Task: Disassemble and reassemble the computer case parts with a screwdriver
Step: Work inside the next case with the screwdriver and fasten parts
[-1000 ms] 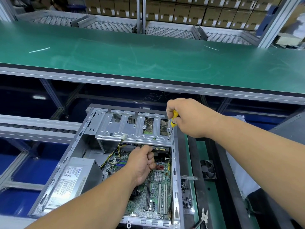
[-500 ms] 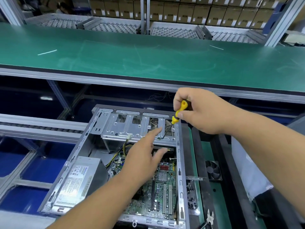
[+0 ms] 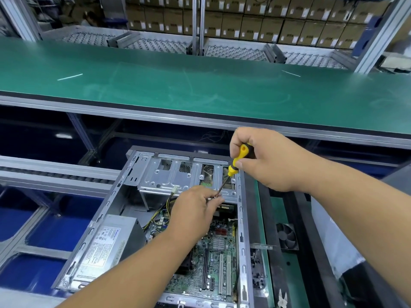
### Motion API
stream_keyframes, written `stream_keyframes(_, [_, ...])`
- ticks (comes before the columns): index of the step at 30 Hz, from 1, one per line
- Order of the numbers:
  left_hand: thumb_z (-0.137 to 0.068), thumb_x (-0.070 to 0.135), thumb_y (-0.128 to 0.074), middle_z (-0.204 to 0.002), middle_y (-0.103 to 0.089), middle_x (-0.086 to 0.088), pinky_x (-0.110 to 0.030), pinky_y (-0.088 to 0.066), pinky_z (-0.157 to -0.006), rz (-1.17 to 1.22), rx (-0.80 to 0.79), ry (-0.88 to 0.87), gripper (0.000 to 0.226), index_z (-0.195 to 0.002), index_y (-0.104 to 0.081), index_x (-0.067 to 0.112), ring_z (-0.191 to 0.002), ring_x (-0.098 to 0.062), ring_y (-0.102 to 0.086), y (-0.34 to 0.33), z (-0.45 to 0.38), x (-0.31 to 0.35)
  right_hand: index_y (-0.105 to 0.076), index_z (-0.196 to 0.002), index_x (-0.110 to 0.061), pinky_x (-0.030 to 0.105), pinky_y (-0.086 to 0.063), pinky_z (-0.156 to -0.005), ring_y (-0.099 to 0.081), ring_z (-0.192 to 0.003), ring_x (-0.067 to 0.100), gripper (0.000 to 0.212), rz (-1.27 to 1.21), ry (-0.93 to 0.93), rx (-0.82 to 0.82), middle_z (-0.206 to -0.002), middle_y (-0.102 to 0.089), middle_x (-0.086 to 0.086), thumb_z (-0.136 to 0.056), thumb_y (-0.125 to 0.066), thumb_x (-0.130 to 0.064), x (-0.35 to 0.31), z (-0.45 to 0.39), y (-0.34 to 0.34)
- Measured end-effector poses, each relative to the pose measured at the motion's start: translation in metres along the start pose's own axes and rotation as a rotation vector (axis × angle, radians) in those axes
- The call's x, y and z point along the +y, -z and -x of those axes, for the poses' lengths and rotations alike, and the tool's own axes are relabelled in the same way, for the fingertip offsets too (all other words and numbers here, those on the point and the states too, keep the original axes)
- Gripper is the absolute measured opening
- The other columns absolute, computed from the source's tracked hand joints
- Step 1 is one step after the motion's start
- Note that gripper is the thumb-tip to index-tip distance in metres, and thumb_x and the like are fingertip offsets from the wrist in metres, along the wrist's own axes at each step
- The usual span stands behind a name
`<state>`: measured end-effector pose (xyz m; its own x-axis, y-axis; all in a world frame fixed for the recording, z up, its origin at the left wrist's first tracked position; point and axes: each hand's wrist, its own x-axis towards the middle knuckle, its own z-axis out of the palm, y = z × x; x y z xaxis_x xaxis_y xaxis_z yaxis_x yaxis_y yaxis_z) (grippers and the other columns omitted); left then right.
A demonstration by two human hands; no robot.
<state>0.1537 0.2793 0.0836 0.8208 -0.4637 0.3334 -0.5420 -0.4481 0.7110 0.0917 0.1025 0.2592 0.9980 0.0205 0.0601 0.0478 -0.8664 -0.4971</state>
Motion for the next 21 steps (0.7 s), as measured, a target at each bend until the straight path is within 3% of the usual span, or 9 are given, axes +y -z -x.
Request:
stream_keyframes(7, [-0.086,0.044,-0.079,-0.053,-0.049,0.013,-0.026,-0.042,-0.052,0.05,-0.065,0.256,0.021,-0.094,-0.074,0.025,-0.047,-0.004,-0.046,-0.003,-0.003,0.002,-0.053,-0.092,-0.035,0.026,-0.04,-0.06,-0.051,-0.07,0.002,0.024,0.15,0.104,-0.038,-0.088,-0.055,-0.015,-0.096,-0.067,-0.016,-0.015,-0.002,-0.011])
stream_keyframes(10, [-0.081,0.044,-0.082,-0.055,-0.048,0.009,-0.025,-0.037,-0.046,0.087,-0.135,0.356,0.041,-0.107,-0.051,0.037,-0.044,-0.006,-0.047,0.0,0.006,0.001,-0.052,-0.093,-0.034,0.028,-0.041,-0.062,-0.051,-0.074,0.004,0.024,0.152,0.107,-0.045,-0.089,-0.054,-0.015,-0.097,-0.066,-0.015,-0.015,-0.011,-0.012])
stream_keyframes(13, [-0.087,0.035,-0.072,-0.063,-0.043,0.003,-0.036,-0.043,-0.051,0.458,-0.105,0.616,0.03,-0.097,-0.046,0.025,-0.05,-0.019,-0.039,-0.005,0.026,-0.003,-0.053,-0.094,-0.033,0.032,-0.045,-0.065,-0.055,-0.079,0.008,0.024,0.135,0.081,-0.001,-0.093,-0.055,-0.015,-0.097,-0.064,-0.012,-0.008,-0.03,-0.012])
stream_keyframes(15, [-0.093,0.03,-0.062,-0.062,-0.037,0.001,-0.032,-0.04,-0.057,0.682,-0.082,0.955,0.019,-0.101,-0.052,0.015,-0.051,-0.019,-0.032,-0.013,0.034,-0.005,-0.053,-0.095,-0.033,0.031,-0.046,-0.064,-0.057,-0.081,0.008,0.025,0.124,0.055,0.031,-0.096,-0.056,-0.014,-0.098,-0.062,-0.01,-0.002,-0.045,-0.016])
stream_keyframes(17, [-0.098,0.022,-0.055,-0.054,-0.032,0.002,-0.025,-0.029,-0.05,0.85,-0.115,1.179,0.017,-0.111,-0.057,0.012,-0.045,-0.015,-0.025,-0.018,0.033,-0.007,-0.054,-0.095,-0.032,0.028,-0.042,-0.059,-0.056,-0.077,0.004,0.026,0.112,0.024,0.036,-0.097,-0.056,-0.012,-0.098,-0.061,-0.007,0.003,-0.06,-0.023])
stream_keyframes(19, [-0.102,0.016,-0.052,-0.051,-0.031,0.004,-0.024,-0.025,-0.043,0.963,-0.176,1.245,0.01,-0.11,-0.057,0.013,-0.042,-0.011,-0.023,-0.019,0.023,-0.007,-0.054,-0.094,-0.031,0.024,-0.038,-0.055,-0.055,-0.071,0.001,0.027,0.108,-0.002,0.017,-0.095,-0.056,-0.011,-0.097,-0.059,-0.005,0.008,-0.073,-0.032])
stream_keyframes(21, [-0.104,0.013,-0.049,-0.054,-0.029,0.004,-0.024,-0.023,-0.043,1.054,-0.217,1.224,0.008,-0.097,-0.051,0.014,-0.045,-0.01,-0.021,-0.02,0.014,-0.012,-0.053,-0.093,-0.032,0.025,-0.039,-0.055,-0.054,-0.072,0.002,0.028,0.119,-0.016,-0.004,-0.094,-0.058,-0.009,-0.097,-0.057,-0.004,0.012,-0.083,-0.04])
